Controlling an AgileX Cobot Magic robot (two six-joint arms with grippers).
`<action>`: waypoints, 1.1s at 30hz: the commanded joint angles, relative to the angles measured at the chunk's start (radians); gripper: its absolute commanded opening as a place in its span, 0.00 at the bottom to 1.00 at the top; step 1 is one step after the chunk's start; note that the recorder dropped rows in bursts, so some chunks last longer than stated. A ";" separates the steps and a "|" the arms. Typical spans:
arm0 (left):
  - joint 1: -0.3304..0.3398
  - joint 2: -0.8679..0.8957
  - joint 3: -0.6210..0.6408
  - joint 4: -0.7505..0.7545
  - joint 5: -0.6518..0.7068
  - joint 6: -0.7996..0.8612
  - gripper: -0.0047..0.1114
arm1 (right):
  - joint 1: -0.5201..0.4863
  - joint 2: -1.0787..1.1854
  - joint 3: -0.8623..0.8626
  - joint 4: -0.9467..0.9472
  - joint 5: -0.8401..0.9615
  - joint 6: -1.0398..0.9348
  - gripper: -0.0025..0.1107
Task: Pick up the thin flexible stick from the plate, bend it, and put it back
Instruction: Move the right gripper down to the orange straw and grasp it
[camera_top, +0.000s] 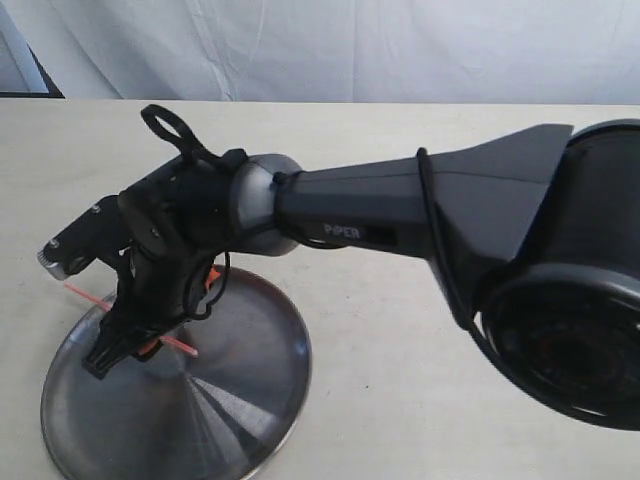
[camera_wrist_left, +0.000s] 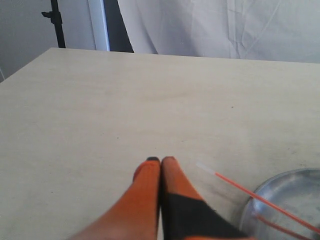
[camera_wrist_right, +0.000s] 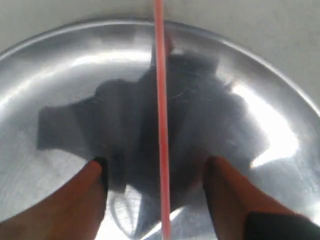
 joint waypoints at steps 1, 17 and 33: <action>0.001 -0.006 0.002 0.000 -0.014 0.001 0.04 | 0.000 0.034 -0.005 -0.033 -0.008 -0.008 0.51; 0.001 -0.006 0.002 0.000 -0.014 0.001 0.04 | 0.000 0.034 -0.005 -0.048 0.067 -0.011 0.02; 0.001 -0.017 0.002 0.000 -0.016 0.001 0.04 | -0.002 -0.184 -0.005 -0.079 0.153 -0.011 0.01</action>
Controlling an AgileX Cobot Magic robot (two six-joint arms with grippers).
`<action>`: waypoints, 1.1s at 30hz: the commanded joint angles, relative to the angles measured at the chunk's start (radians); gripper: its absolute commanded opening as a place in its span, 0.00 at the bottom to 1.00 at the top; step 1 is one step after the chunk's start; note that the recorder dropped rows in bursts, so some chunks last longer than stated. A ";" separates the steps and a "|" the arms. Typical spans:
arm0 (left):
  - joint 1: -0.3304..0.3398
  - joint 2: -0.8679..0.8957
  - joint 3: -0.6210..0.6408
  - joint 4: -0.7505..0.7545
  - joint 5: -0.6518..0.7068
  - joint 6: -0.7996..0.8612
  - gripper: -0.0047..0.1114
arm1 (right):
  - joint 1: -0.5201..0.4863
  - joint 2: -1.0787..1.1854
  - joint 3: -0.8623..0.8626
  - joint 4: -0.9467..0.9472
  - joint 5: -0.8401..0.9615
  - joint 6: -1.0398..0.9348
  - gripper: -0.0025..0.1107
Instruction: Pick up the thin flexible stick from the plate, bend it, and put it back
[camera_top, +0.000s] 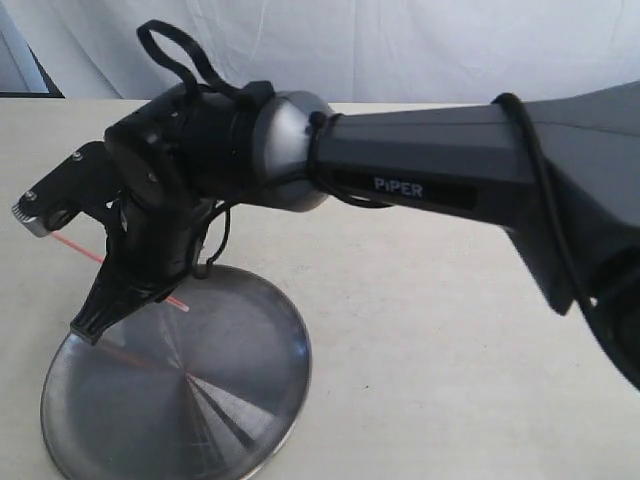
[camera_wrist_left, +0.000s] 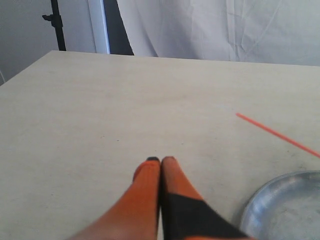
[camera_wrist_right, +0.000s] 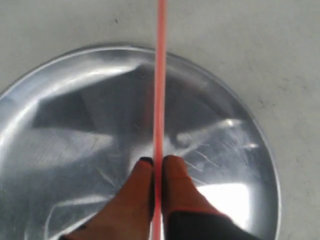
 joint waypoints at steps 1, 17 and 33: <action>0.001 -0.007 0.002 0.000 -0.014 0.001 0.04 | -0.004 -0.049 0.000 -0.010 0.072 -0.009 0.01; 0.001 -0.007 0.002 0.177 -0.128 0.004 0.04 | -0.004 -0.458 0.460 0.089 -0.066 -0.009 0.01; 0.001 -0.007 0.002 0.177 -0.976 -0.028 0.04 | -0.004 -0.801 0.846 0.197 -0.217 0.018 0.01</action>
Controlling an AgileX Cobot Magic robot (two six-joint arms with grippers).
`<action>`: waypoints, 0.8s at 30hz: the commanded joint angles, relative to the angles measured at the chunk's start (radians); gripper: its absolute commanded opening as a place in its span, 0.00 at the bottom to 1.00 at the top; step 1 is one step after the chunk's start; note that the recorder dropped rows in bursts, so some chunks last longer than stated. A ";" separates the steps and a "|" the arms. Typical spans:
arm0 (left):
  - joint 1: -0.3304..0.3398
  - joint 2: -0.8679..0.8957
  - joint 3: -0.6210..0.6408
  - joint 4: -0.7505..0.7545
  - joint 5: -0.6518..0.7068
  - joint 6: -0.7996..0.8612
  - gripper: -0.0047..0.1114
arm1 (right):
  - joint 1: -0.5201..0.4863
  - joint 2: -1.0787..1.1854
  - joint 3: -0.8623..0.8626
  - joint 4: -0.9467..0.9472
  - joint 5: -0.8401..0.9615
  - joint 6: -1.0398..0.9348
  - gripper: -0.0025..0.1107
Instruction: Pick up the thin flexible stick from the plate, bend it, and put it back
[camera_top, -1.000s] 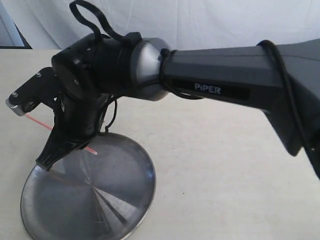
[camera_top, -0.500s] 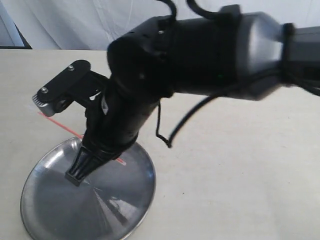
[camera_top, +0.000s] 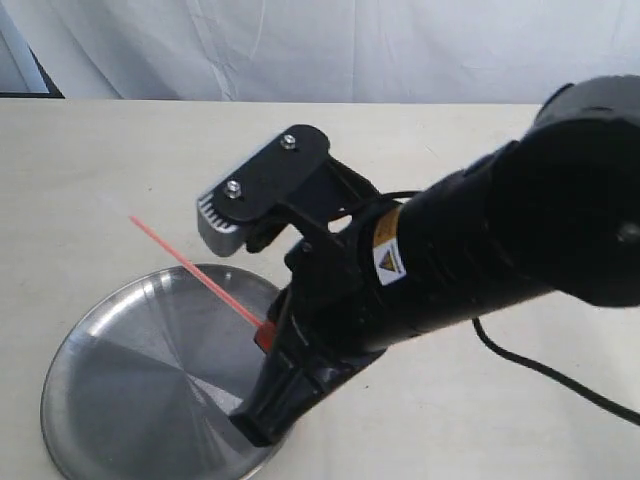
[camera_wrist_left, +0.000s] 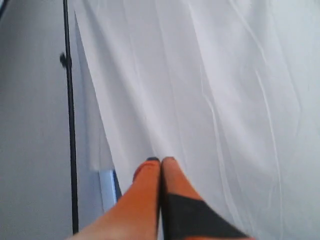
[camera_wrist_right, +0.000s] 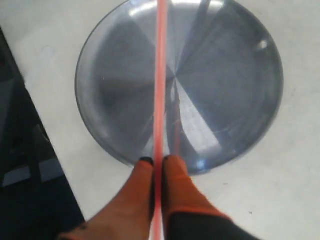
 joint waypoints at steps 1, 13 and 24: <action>0.001 -0.005 0.002 0.007 -0.277 -0.122 0.04 | -0.004 -0.034 0.069 0.025 -0.034 0.012 0.01; 0.001 0.221 -0.250 1.023 0.183 -1.655 0.04 | -0.002 -0.124 0.091 0.114 -0.093 0.018 0.01; -0.008 0.846 -0.337 1.289 -0.712 -1.644 0.04 | -0.002 -0.195 0.252 0.369 -0.307 -0.018 0.01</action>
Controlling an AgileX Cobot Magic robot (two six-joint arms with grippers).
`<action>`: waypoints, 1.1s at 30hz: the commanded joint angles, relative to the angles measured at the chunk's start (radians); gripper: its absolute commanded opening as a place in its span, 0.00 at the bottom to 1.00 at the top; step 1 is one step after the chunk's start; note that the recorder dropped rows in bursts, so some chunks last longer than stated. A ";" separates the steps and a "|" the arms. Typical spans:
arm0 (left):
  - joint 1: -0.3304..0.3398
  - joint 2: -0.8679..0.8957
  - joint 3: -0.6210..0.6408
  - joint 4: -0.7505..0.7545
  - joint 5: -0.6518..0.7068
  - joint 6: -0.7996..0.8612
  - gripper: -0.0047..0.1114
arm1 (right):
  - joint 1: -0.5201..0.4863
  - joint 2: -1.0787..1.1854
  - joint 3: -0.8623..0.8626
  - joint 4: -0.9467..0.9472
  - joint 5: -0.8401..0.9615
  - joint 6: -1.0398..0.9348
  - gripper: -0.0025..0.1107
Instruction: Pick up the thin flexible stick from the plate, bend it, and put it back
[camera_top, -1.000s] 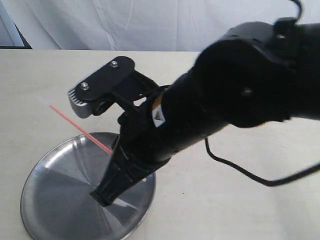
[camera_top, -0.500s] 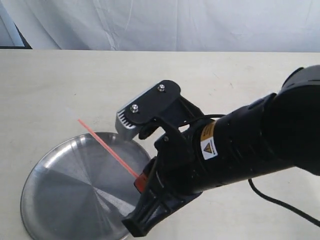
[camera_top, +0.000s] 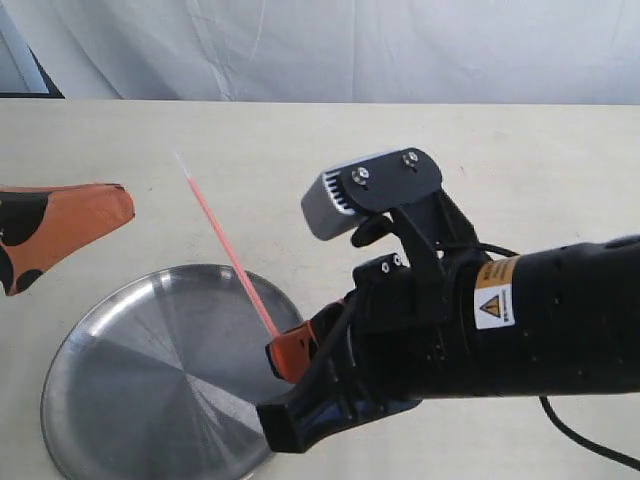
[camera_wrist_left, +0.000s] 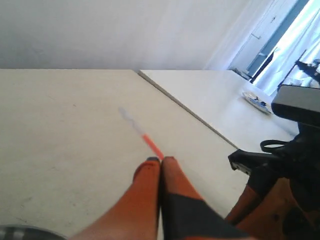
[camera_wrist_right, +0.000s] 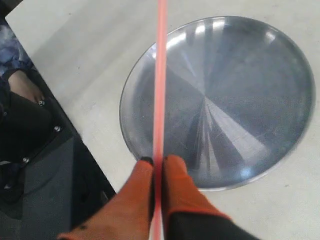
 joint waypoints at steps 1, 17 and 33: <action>-0.008 0.030 -0.009 -0.047 -0.038 -0.060 0.04 | -0.002 -0.009 0.013 0.068 -0.042 -0.059 0.01; -0.011 0.066 -0.009 -0.128 -0.038 -0.160 0.20 | -0.002 0.059 0.007 0.112 -0.173 -0.119 0.01; -0.239 0.231 -0.062 -0.301 0.016 -0.182 0.23 | 0.112 0.110 -0.097 0.169 -0.138 -0.193 0.01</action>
